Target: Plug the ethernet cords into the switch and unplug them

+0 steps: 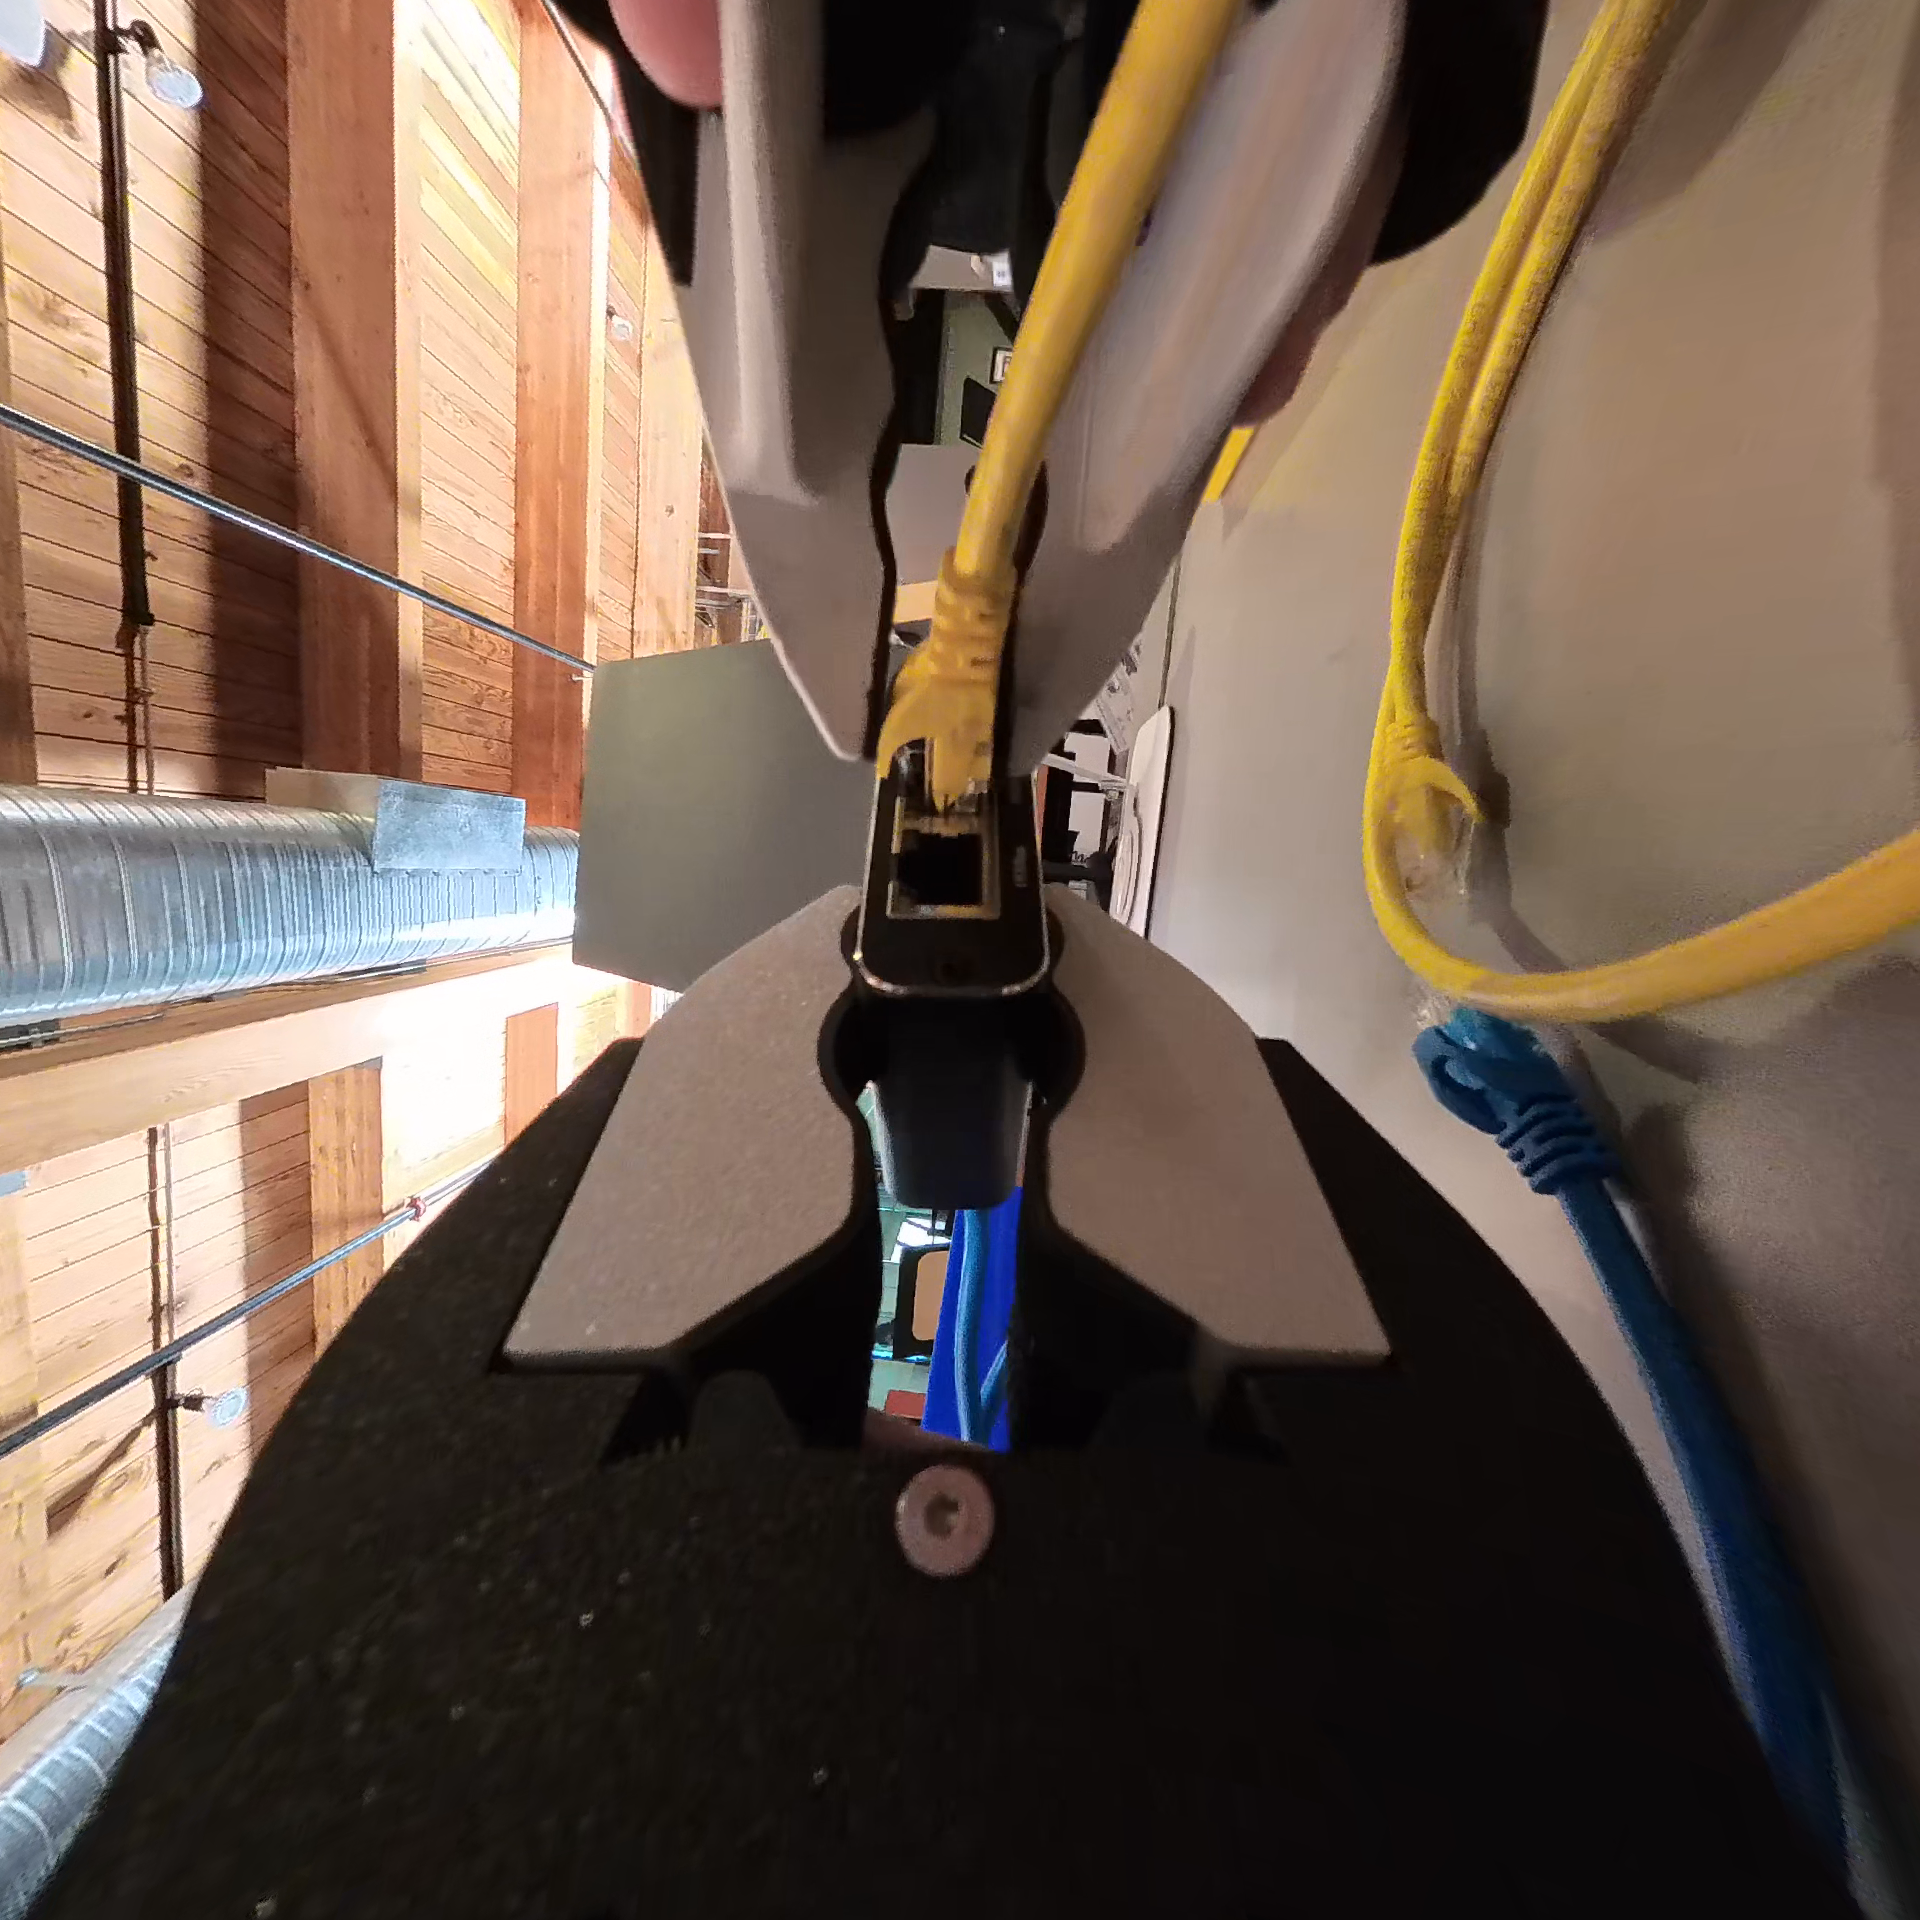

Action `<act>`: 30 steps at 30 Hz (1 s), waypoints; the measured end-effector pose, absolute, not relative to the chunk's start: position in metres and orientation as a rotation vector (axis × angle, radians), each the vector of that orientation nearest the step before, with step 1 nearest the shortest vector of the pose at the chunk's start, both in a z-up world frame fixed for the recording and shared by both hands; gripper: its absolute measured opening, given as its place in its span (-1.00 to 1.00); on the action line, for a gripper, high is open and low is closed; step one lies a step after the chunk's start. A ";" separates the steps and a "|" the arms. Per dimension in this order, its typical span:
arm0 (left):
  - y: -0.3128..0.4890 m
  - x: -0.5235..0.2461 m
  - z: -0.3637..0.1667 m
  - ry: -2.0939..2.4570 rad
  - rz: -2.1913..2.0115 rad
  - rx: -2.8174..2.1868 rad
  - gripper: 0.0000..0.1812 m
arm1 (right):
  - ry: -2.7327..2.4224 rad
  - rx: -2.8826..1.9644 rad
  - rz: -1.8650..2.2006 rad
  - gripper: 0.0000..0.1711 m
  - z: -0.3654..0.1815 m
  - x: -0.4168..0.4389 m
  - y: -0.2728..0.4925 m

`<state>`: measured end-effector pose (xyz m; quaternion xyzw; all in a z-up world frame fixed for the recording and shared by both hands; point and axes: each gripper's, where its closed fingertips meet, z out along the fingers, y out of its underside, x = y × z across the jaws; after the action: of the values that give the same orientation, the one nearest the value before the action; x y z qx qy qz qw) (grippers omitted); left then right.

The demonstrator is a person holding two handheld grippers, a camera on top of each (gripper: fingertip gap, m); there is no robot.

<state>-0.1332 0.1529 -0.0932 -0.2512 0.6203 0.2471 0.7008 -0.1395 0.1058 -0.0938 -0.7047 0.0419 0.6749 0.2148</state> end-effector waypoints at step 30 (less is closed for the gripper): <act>0.155 -0.127 -0.102 1.425 0.538 -0.600 -0.72 | -0.085 -2.033 1.716 -0.85 -0.104 -0.135 0.099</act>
<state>-0.1270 0.1547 -0.1024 -0.2678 0.6354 0.2401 0.6833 -0.1354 0.0988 -0.1035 -0.7419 -0.0311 0.6263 0.2375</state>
